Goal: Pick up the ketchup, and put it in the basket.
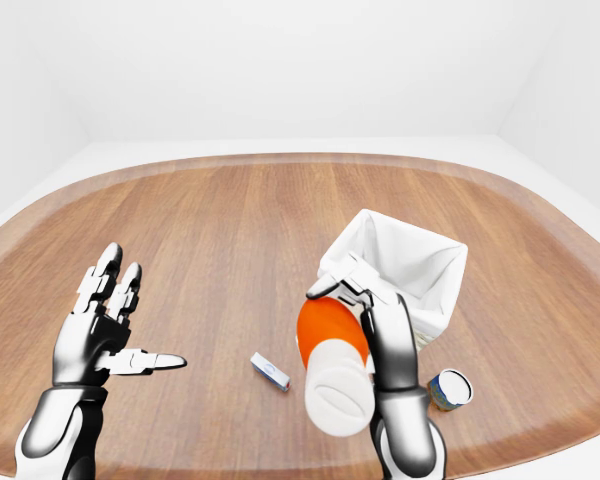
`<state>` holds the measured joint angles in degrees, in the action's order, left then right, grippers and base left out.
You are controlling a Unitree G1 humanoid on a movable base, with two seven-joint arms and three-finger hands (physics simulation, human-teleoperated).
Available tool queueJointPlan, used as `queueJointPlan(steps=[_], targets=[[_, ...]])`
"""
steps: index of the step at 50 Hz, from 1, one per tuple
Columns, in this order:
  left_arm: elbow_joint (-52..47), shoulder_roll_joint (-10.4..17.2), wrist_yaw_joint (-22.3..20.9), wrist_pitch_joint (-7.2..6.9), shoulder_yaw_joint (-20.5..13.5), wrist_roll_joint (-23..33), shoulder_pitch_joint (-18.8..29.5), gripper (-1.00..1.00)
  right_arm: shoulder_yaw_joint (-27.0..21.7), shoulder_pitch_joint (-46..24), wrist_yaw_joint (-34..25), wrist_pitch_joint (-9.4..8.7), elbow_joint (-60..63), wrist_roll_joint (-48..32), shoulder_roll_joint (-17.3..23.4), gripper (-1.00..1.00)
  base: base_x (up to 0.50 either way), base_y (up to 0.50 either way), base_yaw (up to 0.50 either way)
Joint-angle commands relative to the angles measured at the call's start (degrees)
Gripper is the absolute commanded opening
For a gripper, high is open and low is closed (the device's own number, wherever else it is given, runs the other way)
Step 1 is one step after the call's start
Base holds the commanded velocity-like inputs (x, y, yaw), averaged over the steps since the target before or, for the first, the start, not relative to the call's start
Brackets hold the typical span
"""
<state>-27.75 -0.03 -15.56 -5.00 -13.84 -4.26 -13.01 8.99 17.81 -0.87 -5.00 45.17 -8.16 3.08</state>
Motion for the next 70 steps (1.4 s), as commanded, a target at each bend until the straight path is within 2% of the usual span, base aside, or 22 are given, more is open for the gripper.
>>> queueJointPlan(steps=[1, 12, 18, 24, 33, 39, 57, 70], targets=[[0.22, 0.03, -0.1, 0.0, -0.01, -0.11, 0.02, 1.0, -2.78, -3.26, -2.75, 0.0, 3.69, -4.77, -0.87, -1.0, 0.0, 0.0, 0.0], [0.55, 0.11, -0.02, 0.0, 0.31, 0.05, 0.13, 1.0, -7.23, -9.37, -8.43, 0.0, 4.3, -9.82, -1.18, -1.0, 0.0, 0.0, 0.0], [-0.1, 0.1, -0.28, 0.0, -0.03, -0.31, -0.05, 1.0, -9.36, -14.91, -12.3, 0.0, 4.55, -14.88, -0.17, -1.0, 0.0, 0.0, 0.0], [-0.02, -0.03, -0.4, 0.0, 0.15, -0.17, -0.21, 1.0, -11.76, -18.61, -14.33, 0.0, 2.09, -16.58, 0.55, -1.0, 0.0, 0.0, 0.0], [0.08, -0.08, -0.5, 0.0, 0.34, -0.04, -0.49, 1.0, -13.11, -20.69, -15.0, 0.0, -2.29, -18.11, 0.93, -1.0, 0.0, 0.0, 0.0], [-0.18, -0.18, -0.63, 0.0, 0.21, -0.06, -0.57, 1.0, -15.64, -24.88, -14.94, 0.0, -6.94, -18.75, 2.98, -1.0, 0.0, 0.0, 0.0], [0.52, -0.05, -0.46, 0.0, 0.31, -0.01, -0.3, 1.0, -15.93, -31.66, -13.87, 0.0, -22.93, -22.76, 6.4, -1.0, 0.0, 0.0, 0.0], [1.13, -0.06, -0.47, 0.0, 0.45, 0.13, -0.43, 1.0, -16.39, -33.73, -15.44, 0.0, -24.6, -26.17, 7.49, -1.0, 0.0, 0.0, 0.0]])
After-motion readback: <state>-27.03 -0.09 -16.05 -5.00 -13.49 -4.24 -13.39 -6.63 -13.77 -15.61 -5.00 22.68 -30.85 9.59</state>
